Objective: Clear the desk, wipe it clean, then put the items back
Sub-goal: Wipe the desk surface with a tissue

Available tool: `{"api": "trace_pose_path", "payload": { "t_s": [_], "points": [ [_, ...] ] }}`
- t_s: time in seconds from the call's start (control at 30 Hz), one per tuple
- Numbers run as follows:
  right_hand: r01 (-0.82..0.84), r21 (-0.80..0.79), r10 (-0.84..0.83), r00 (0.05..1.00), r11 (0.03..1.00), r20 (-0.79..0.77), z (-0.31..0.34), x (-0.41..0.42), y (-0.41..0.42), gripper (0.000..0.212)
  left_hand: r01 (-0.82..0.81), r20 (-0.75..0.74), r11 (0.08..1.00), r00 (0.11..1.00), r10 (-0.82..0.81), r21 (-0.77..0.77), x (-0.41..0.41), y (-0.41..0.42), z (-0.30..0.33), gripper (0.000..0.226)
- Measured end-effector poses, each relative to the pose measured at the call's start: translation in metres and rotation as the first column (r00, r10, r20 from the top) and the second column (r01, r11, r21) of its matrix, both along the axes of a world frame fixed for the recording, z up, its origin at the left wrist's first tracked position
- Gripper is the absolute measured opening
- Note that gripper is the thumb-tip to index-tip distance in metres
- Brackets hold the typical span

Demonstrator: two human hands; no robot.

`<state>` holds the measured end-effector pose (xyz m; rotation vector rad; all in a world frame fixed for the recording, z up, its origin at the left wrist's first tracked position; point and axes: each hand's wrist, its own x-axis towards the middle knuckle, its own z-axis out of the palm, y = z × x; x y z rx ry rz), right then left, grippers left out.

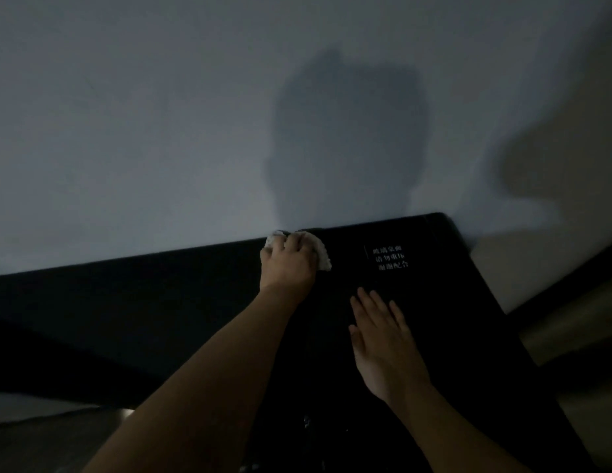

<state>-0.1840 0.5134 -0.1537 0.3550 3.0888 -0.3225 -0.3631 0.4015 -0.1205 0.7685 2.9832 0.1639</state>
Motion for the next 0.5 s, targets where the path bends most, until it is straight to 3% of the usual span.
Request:
{"api": "trace_pose_path", "payload": {
  "t_s": [0.17, 0.5],
  "points": [
    [0.018, -0.017, -0.019, 0.999, 1.0, -0.051, -0.006, -0.001, 0.001, 0.051, -0.093, 0.105, 0.989, 0.991, 0.081, 0.114, 0.008, 0.01, -0.014, 0.04],
    [-0.047, -0.033, 0.043, 0.994, 0.998, -0.097, -0.005, 0.003, 0.001, 0.066, -0.032, 0.201, 0.999, 0.979, 0.03, 0.009, 0.058, -0.013, -0.009, 0.059]
  ]
}}
